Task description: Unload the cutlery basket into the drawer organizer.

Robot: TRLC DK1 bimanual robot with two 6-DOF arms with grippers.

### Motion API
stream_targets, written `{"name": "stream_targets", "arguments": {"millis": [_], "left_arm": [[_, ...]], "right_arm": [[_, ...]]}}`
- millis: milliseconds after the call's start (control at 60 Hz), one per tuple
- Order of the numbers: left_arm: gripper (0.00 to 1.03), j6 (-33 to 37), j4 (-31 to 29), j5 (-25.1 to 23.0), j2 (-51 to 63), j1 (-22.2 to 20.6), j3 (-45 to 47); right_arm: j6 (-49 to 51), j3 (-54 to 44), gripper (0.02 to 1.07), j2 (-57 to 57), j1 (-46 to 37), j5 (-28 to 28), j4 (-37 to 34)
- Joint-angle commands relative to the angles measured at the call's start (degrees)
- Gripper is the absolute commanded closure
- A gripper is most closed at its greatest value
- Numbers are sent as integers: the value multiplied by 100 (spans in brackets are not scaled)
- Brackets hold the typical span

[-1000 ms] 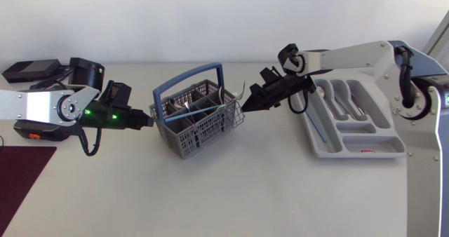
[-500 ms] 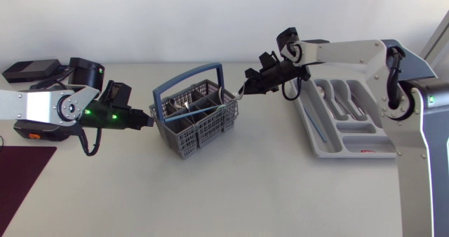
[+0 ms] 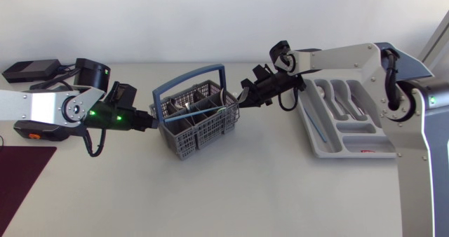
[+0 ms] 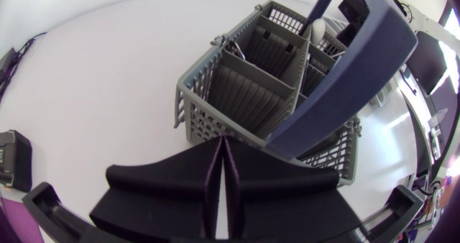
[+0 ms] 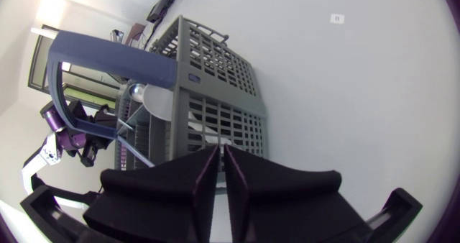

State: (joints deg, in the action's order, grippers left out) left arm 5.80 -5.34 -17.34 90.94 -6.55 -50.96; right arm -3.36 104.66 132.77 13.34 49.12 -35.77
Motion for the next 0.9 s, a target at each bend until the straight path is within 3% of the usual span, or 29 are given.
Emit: {"name": "stream_targets", "arguments": {"millis": [0,400,883], "left_arm": [[99,-97,33,-41,135,-40,-107],[99,-79,33,-41,135,-66,-98],[99,-132,-37,29,443,-760,-468]], "right_arm": [[212,-561,94,-383,37,141,-9],[230,-2618,94,-1851,230,291,580],[204,-4208,94,-3117,186,194,1107]]}}
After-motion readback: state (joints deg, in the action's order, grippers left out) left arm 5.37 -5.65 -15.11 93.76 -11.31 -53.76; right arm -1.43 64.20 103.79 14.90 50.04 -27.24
